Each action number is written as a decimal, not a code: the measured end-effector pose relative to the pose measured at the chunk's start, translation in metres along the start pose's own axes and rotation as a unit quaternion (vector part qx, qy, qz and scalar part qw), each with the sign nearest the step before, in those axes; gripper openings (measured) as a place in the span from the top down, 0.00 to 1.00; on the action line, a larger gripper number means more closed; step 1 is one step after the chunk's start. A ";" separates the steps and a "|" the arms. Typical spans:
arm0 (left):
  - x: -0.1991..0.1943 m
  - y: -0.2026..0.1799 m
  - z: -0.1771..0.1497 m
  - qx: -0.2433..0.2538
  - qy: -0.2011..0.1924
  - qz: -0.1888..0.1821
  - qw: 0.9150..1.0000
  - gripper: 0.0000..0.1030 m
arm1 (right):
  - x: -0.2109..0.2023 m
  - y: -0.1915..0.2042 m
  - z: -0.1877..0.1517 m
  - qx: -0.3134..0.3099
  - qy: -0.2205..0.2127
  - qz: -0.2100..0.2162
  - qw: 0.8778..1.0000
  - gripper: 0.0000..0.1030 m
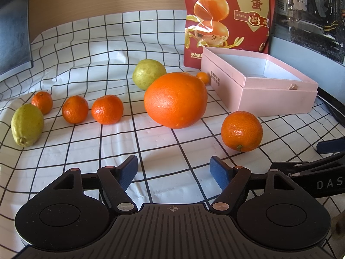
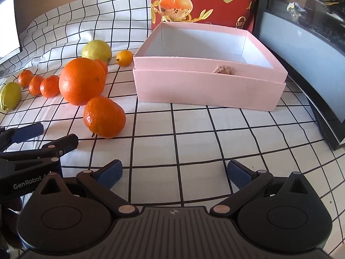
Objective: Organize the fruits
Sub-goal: 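Grasp a small tangerine with the left gripper while the right gripper grasps another tangerine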
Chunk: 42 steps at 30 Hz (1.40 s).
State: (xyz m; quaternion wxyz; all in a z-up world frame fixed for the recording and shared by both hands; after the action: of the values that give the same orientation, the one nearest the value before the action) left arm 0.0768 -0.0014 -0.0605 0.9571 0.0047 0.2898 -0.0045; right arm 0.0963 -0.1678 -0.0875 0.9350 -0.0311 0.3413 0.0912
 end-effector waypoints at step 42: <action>0.015 0.079 0.047 0.021 0.060 -0.039 0.997 0.51 | -0.038 0.014 -0.016 -0.049 -0.056 0.036 0.997 0.04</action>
State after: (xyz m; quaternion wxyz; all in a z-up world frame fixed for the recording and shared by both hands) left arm 0.1165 0.0765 -0.0294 0.9367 0.0142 0.3464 -0.0480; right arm 0.0554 -0.1611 -0.0752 0.9461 -0.0597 0.2843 0.1433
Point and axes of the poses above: each gripper's, at about its wrist camera, not at the fingertips, and x roughly the way its jaws point, y to its left, z to its top, the point moved 10 cm from there along x, roughly the way its jaws point, and after that the axes turned 4 degrees about -y, right-handed, at the moved point
